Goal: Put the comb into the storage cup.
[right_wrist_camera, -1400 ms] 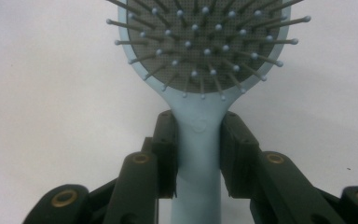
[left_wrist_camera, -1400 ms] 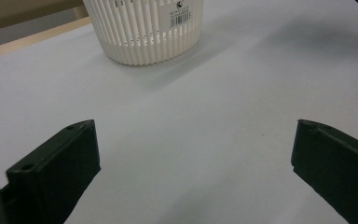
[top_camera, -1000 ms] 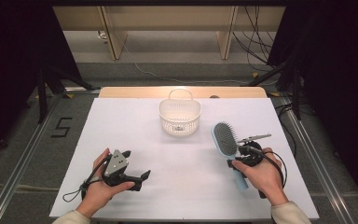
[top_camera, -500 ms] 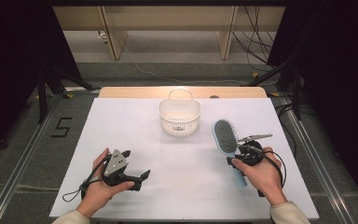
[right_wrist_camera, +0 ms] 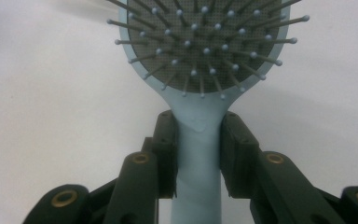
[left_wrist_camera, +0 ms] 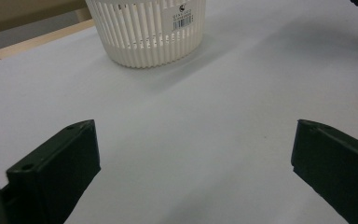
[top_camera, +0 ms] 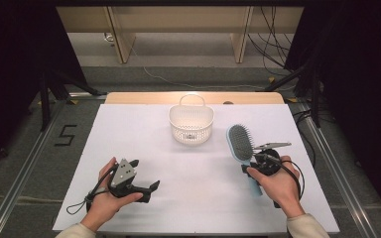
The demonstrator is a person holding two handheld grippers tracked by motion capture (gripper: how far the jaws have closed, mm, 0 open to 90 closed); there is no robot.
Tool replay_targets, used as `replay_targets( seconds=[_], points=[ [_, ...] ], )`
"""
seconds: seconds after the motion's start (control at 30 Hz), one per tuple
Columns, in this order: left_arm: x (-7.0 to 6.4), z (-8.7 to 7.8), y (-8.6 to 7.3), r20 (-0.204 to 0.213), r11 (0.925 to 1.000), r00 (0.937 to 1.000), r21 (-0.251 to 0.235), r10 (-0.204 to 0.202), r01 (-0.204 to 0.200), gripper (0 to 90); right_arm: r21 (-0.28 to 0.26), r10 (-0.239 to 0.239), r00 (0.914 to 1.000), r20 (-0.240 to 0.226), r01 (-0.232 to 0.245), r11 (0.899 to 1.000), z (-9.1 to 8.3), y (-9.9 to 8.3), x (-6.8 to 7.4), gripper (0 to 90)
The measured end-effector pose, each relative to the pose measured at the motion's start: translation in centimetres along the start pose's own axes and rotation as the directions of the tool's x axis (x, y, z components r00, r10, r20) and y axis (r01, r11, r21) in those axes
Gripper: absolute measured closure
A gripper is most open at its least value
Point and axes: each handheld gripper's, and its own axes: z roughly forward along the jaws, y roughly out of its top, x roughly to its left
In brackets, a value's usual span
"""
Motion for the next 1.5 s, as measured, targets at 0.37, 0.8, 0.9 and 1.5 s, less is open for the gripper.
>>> replay_targets(
  seconds=[0.37,0.8,0.9,1.5],
  points=[
    [-0.02,0.03,-0.01,0.001,1.0000,1.0000,0.002,-0.003,0.003,0.4,-0.035,-0.001,1.0000,0.004,0.001,0.999,-0.11,0.11,0.11,70.5],
    [0.03,0.02,0.00,0.001,1.0000,1.0000,-0.001,-0.002,0.002,0.4,-0.089,-0.001,1.0000,0.008,0.001,0.996,-0.11,0.27,0.07,70.5],
    [0.04,0.01,0.00,0.001,1.0000,1.0000,-0.001,-0.002,0.002,0.4,-0.101,-0.001,0.9999,0.012,0.002,0.995,-0.18,0.31,0.03,70.5],
    [-0.01,0.03,0.02,0.001,1.0000,1.0000,0.000,-0.001,0.001,0.4,-0.176,0.005,1.0000,0.005,-0.004,0.984,-0.55,0.53,-0.12,70.5]
  ],
)
